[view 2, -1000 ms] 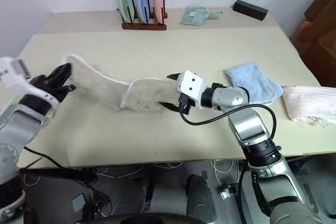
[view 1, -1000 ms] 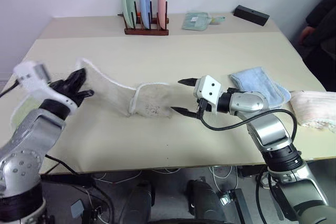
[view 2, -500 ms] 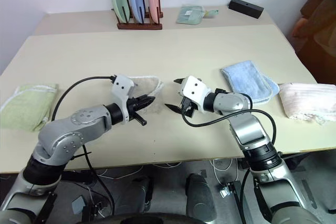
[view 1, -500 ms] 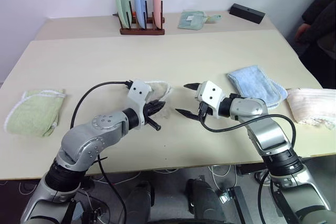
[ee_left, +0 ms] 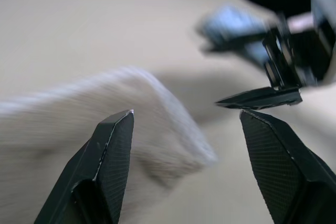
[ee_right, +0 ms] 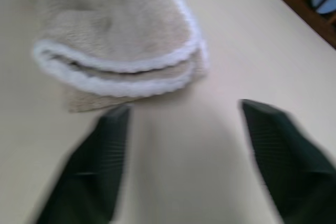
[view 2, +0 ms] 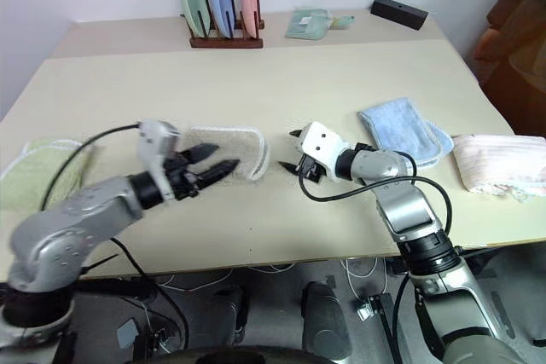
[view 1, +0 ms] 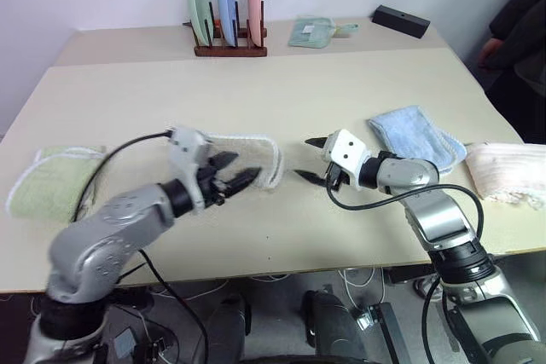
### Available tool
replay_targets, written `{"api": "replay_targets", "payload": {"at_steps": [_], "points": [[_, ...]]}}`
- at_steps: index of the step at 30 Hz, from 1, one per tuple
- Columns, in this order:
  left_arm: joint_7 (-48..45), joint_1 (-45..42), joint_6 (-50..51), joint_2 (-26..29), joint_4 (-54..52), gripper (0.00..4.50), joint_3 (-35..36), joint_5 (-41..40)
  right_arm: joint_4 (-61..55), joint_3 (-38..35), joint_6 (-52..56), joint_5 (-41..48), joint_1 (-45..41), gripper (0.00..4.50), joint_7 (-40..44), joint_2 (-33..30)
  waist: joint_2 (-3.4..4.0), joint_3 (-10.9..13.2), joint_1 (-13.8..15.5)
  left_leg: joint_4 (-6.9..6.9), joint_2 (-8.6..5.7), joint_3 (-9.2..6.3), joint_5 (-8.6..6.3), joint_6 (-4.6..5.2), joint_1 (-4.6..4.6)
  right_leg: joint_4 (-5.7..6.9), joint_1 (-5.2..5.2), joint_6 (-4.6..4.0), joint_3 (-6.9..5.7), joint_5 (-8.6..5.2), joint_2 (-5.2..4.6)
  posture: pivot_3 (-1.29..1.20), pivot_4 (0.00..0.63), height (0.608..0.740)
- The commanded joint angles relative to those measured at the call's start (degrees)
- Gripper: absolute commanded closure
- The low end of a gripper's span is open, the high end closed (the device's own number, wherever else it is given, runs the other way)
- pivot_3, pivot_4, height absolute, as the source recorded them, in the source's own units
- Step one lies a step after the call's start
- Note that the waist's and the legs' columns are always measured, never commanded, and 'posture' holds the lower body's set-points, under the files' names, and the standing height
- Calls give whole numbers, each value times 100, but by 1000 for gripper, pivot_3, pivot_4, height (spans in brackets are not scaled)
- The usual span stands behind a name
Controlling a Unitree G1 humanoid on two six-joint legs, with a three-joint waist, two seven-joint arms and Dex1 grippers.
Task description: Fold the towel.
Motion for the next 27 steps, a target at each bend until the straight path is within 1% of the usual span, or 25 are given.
{"api": "replay_targets", "payload": {"at_steps": [1,3,4,7,11,13,16,20,23,26,27], "points": [[192,-190,-214,92,53,2528,481,95,-157,-232,96,308,-355,3472,-16,172,0,0,11,2,0,0,0,0,0,0,1,-1,0,1,0,0,150,740],[427,-408,-194,41,252,3497,266,424,-243,-217,295,530,-525,4431,-44,432,-2,-1,23,3,-2,-1,0,0,0,-1,5,-1,-1,1,0,0,150,740],[482,-493,-190,0,342,3990,93,594,-264,-195,412,614,-610,4500,-89,591,-2,-1,13,4,-2,-3,0,0,1,-1,7,-1,-2,2,0,0,150,740],[400,-665,-405,-178,699,3990,-529,1186,-153,100,609,529,-774,4500,-225,998,-1,-1,0,0,-2,-2,0,-1,3,-2,7,1,-2,3,0,0,150,740],[280,-788,-758,-569,1682,3990,-882,1738,478,370,822,445,-900,4500,-502,1594,-1,-1,-16,-1,-2,-3,2,-3,2,0,1,2,-2,3,1,0,150,740],[54,-731,-936,-621,2131,3990,-1114,2031,1021,435,833,318,-892,4500,-742,1851,-1,-1,-27,-2,-2,-2,2,-4,4,4,-1,2,-2,3,3,0,150,740],[-78,-691,-1240,-747,2752,3990,-1263,2421,1628,767,527,-31,-649,4500,-742,1866,-1,-2,-2,-3,-2,-1,3,-5,1,4,-5,1,-1,3,3,0,150,740],[-258,-587,-1452,-982,3060,3990,-1220,2541,1898,788,478,-190,-466,4500,-927,1911,4,-11,-10,-1,-3,1,3,-5,1,5,-5,3,0,4,1,0,150,740],[-307,-506,-1535,-1113,3154,3990,-1180,2636,1878,739,433,-221,-415,4500,-964,1906,5,-14,-4,-1,-2,-1,3,-6,9,15,-1,3,0,4,1,0,150,740],[-383,-337,-1819,-1255,2971,3990,-1085,2655,1511,558,437,-77,-376,4500,-952,1870,5,-16,-4,1,-3,-2,3,-6,10,17,1,3,0,4,0,0,150,740],[-378,-290,-1941,-1291,2764,4022,-974,2618,1259,417,625,117,-387,4256,-861,1842,5,-16,-2,0,-3,-1,3,-6,10,17,1,3,0,4,0,0,150,740]]}}
